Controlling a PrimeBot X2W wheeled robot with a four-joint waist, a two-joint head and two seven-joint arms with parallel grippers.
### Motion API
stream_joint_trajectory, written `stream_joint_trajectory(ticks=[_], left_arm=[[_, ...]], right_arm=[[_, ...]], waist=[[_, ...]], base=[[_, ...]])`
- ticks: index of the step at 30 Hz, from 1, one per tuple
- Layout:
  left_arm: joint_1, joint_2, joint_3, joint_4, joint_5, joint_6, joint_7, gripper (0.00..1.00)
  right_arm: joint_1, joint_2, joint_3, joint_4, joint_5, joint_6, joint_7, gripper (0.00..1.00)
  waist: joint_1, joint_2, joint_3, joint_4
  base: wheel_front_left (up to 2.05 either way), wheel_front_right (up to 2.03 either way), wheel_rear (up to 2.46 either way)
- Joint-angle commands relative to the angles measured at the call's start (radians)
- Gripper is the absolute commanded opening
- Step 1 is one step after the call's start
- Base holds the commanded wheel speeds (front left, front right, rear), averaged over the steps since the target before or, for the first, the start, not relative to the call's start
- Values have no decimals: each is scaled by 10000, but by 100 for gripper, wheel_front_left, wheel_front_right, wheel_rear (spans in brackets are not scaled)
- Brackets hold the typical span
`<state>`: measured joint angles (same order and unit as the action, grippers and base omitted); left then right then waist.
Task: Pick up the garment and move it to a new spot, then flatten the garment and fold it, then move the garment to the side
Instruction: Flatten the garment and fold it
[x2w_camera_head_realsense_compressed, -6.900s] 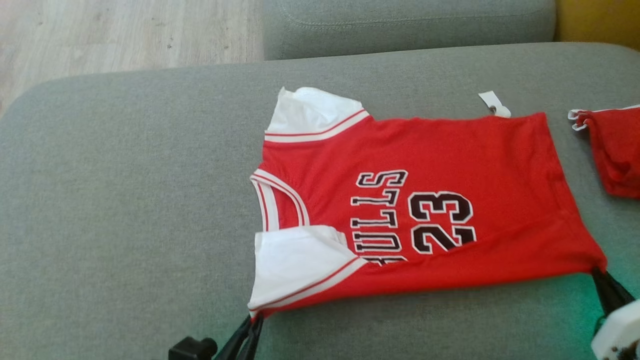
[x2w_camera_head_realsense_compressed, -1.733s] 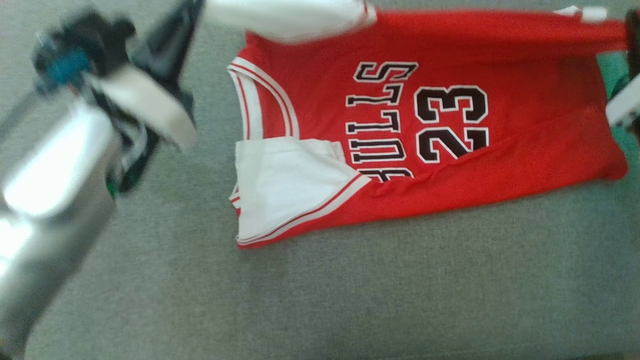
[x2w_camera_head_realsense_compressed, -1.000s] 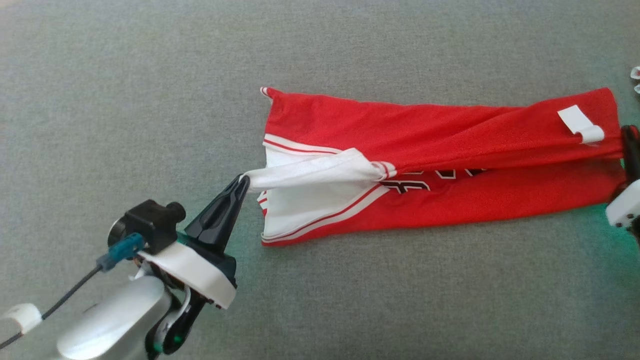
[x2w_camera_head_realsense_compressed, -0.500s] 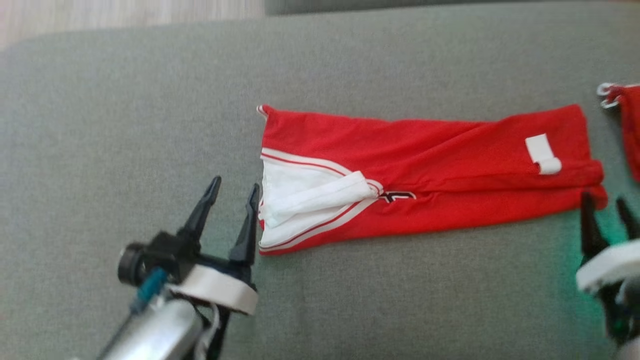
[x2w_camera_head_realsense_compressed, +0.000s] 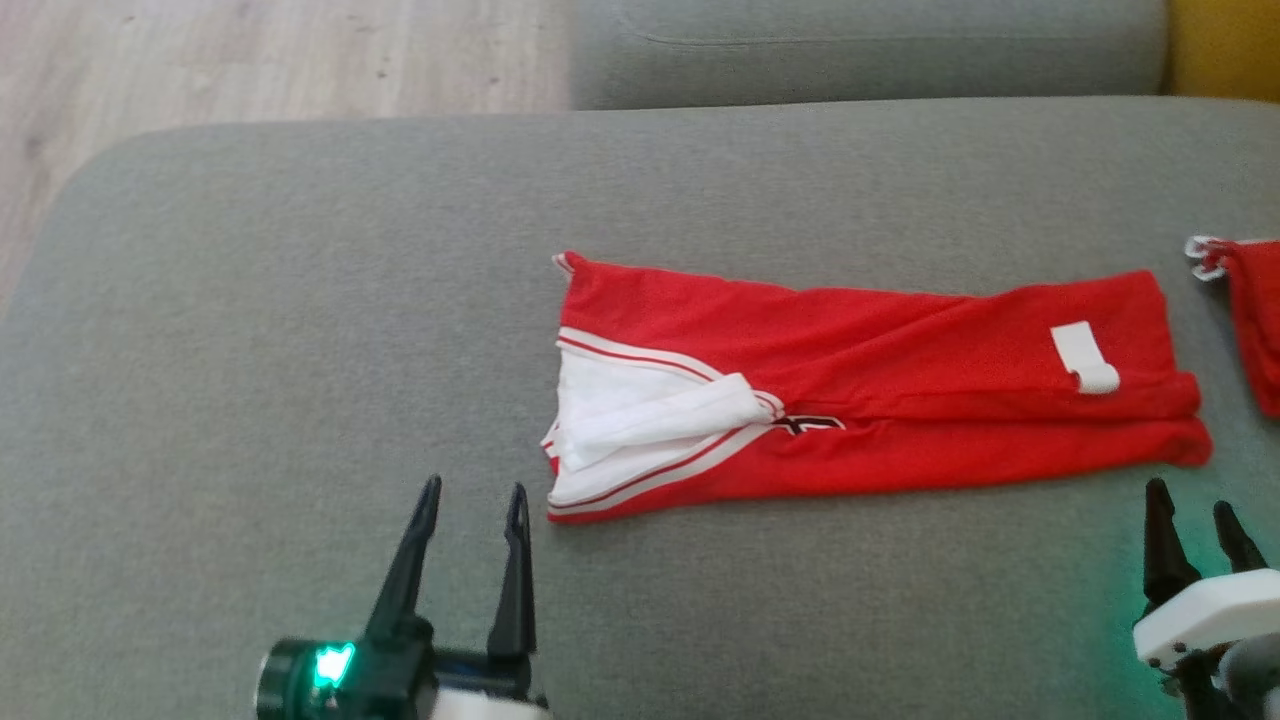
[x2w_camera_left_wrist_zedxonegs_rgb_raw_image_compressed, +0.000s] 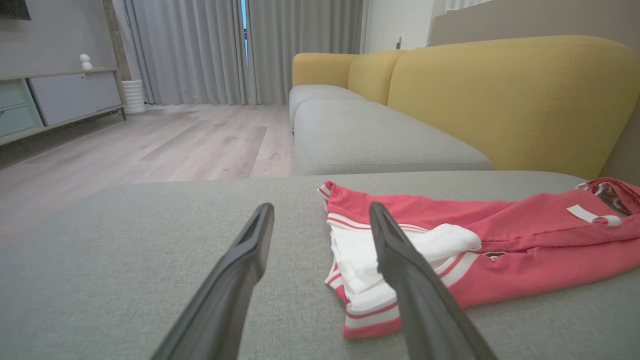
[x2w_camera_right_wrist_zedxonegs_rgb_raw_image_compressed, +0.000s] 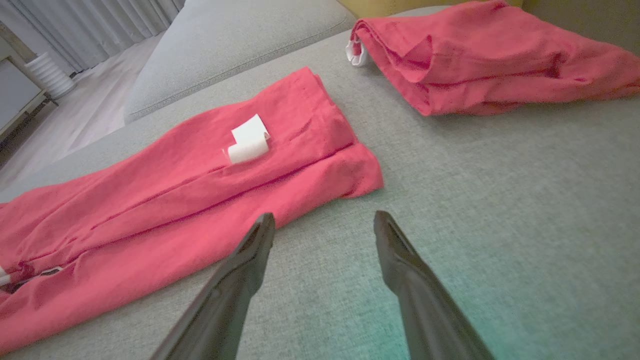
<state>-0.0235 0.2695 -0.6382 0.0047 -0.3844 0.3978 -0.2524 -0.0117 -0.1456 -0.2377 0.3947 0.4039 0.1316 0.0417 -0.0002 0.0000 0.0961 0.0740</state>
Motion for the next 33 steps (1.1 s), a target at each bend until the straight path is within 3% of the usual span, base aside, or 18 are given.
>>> stream_joint_trajectory(ticks=[1, 11, 19, 27, 28, 29, 33], left_arm=[[118, -194, 528, -438, 394, -120, -92, 100], [341, -964, 825, -599, 1488, -709, -93, 100], [199, -1460, 1157, -337, 1766, -1224, -93, 100], [166, -1727, 1414, -153, 1950, -1563, -93, 100], [162, -1750, 1442, -128, 1982, -1613, -93, 100], [162, -1772, 1472, -106, 2013, -1655, -93, 100], [175, -1832, 1609, -29, 2126, -1792, -93, 100]], right_arm=[[-268, -71, 18, -426, -198, -9, 156, 100], [-1890, -199, -1219, -3, -704, -9, 976, 100], [-2951, -182, -3053, 1303, -2214, -9, 1255, 100], [-3088, 109, -3116, 1733, -2286, -9, 1829, 100], [-3098, 121, -3059, 1749, -2203, -9, 1865, 47], [-3101, 140, -3003, 1748, -2080, -9, 1901, 2], [-3024, 82, -2817, 1665, -1790, -9, 1829, 0]], waist=[[2, 0, -27, 239], [2, 0, 684, 944], [2, 0, 1150, 1204], [2, 0, 1230, 1120], [2, 0, 1219, 1104], [2, 0, 1203, 1088], [2, 0, 1100, 1025]], base=[[0, 0, 0], [0, 0, 0], [0, 0, 0], [0, 0, 0], [0, 0, 0], [0, 0, 0], [0, 0, 0]])
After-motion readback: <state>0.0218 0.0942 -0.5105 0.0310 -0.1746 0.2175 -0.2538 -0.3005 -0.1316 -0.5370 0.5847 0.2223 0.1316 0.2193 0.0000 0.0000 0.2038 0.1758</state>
